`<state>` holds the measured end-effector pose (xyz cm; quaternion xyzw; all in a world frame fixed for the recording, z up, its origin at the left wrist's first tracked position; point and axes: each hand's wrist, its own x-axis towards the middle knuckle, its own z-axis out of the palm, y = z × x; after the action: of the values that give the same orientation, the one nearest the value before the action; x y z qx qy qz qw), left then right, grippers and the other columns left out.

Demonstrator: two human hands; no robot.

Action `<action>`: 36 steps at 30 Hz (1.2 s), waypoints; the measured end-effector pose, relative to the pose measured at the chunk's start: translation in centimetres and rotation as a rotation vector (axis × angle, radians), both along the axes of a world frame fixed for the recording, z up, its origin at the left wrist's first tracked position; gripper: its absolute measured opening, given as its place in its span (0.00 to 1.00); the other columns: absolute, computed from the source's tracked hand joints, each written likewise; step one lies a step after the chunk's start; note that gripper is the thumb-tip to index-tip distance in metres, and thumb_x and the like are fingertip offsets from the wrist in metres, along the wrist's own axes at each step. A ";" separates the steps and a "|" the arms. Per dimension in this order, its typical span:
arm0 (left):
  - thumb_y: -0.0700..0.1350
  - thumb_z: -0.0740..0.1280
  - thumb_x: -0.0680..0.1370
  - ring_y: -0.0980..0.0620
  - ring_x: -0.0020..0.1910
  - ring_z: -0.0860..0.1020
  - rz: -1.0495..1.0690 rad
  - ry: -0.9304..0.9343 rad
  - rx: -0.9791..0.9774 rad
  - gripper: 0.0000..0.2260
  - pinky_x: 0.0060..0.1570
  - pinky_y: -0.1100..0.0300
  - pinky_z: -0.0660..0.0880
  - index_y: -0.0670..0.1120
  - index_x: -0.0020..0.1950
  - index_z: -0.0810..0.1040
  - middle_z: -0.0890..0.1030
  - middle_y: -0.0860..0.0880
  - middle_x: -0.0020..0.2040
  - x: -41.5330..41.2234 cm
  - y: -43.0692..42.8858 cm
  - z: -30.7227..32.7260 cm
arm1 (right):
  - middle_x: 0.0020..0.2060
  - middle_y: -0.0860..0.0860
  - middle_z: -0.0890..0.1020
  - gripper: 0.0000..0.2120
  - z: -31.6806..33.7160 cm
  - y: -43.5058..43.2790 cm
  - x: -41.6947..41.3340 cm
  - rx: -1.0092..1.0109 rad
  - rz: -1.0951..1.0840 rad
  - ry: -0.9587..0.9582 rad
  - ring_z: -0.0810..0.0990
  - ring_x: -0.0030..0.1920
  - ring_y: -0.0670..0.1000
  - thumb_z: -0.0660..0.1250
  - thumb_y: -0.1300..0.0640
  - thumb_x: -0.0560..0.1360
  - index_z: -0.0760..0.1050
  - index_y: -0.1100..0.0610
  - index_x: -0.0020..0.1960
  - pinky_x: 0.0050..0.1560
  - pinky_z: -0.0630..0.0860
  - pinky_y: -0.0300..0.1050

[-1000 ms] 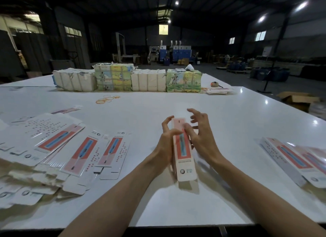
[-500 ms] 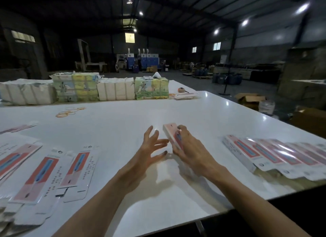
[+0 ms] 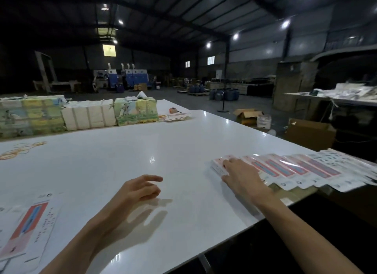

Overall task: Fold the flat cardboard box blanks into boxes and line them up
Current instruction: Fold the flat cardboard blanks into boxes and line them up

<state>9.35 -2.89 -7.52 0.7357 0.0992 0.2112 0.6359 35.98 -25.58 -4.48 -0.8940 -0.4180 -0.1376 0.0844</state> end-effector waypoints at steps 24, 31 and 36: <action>0.60 0.69 0.82 0.54 0.34 0.75 0.265 0.181 0.072 0.15 0.37 0.64 0.73 0.49 0.50 0.83 0.78 0.52 0.38 -1.1 -1.4 2.1 | 0.37 0.49 0.82 0.05 -2.5 16.3 -10.9 0.207 0.418 0.075 0.80 0.38 0.55 0.63 0.54 0.79 0.75 0.50 0.54 0.40 0.77 0.49; 0.45 0.63 0.86 0.52 0.45 0.84 0.664 0.499 0.426 0.12 0.49 0.59 0.81 0.45 0.67 0.80 0.86 0.45 0.52 -7.6 3.7 6.8 | 0.32 0.44 0.80 0.09 -3.6 17.5 -10.0 0.347 0.429 0.243 0.76 0.32 0.47 0.62 0.53 0.82 0.78 0.47 0.46 0.35 0.69 0.44; 0.38 0.60 0.85 0.38 0.68 0.74 1.142 1.093 0.827 0.14 0.65 0.46 0.73 0.40 0.71 0.74 0.76 0.39 0.70 -17.3 7.9 8.5 | 0.31 0.44 0.82 0.09 -3.6 17.6 -9.9 0.350 0.437 0.288 0.79 0.33 0.49 0.62 0.53 0.82 0.78 0.47 0.45 0.38 0.74 0.45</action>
<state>-7.98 5.01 0.99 0.7426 0.6558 0.1345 -0.0188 26.04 -7.94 -8.10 -0.7653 -0.5539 -0.0579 0.3228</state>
